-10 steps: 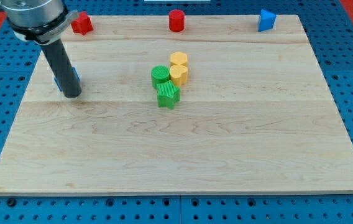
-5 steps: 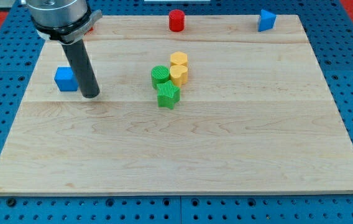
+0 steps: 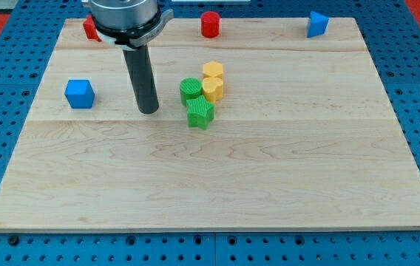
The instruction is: Move the green star to the center right of the board
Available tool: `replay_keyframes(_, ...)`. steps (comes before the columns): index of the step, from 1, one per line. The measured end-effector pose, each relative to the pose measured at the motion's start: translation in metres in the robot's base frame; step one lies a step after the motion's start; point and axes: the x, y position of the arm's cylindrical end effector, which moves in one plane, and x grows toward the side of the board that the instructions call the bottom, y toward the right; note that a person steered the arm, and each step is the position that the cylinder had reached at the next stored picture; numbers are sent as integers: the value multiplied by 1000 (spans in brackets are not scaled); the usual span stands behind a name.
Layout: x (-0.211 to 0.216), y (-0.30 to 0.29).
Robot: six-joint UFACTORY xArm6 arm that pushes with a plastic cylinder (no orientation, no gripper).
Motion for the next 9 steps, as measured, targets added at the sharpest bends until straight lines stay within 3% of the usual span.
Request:
replay_keyframes(6,-33,15)
replay_keyframes(7,-31,15)
replay_keyframes(9,14,33)
